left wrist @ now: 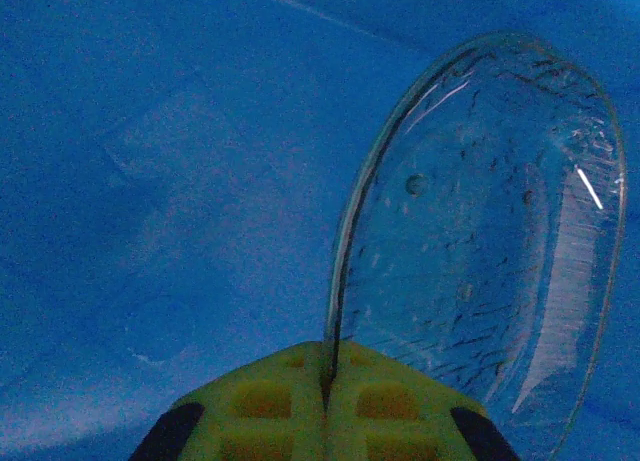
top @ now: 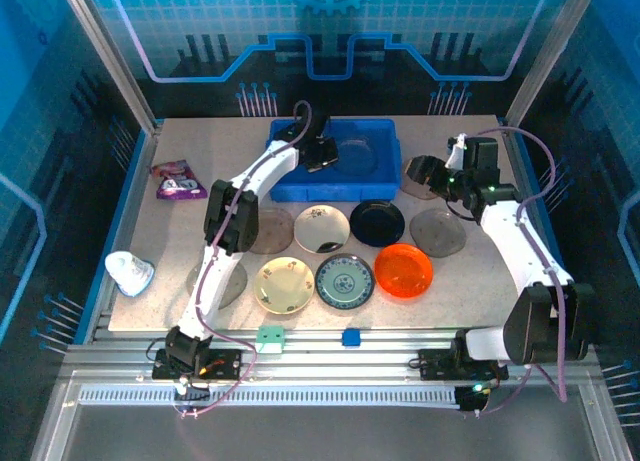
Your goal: Place the plates into the plastic bin on the countertop
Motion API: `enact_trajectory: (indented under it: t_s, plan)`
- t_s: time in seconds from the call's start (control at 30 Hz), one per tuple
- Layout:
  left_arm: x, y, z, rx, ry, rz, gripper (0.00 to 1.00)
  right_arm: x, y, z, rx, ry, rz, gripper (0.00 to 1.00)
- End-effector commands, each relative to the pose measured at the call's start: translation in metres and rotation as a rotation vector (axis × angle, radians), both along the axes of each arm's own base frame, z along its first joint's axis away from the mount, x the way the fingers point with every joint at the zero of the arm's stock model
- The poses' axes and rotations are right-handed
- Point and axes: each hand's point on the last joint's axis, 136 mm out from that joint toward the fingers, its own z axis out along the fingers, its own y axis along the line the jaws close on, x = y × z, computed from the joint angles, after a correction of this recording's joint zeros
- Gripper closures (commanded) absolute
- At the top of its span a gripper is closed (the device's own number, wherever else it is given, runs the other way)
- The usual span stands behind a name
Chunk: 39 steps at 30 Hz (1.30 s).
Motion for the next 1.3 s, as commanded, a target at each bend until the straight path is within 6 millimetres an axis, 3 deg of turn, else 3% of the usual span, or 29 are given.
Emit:
enact_trajectory:
  t_s: [0.0, 0.43, 0.7, 0.9, 1.27]
  plan:
    - [0.004, -0.015, 0.005, -0.041, -0.01, 0.007, 1.0, -0.004, -0.003, -0.001, 0.019, 0.0, -0.006, 0.32]
    - [0.007, -0.033, -0.019, -0.108, 0.024, -0.003, 1.0, -0.006, 0.0, -0.012, 0.033, 0.023, 0.002, 0.32]
    - [0.007, -0.038, -0.013, -0.13, 0.016, -0.029, 0.58, -0.012, -0.001, -0.016, 0.032, 0.031, 0.001, 0.31]
    - [0.009, -0.037, 0.0, -0.113, -0.017, -0.057, 0.43, -0.02, -0.001, -0.018, 0.022, 0.038, 0.007, 0.31]
    - [0.014, -0.039, 0.021, -0.109, -0.085, -0.091, 0.26, -0.037, -0.005, -0.021, -0.007, 0.048, -0.001, 0.31]
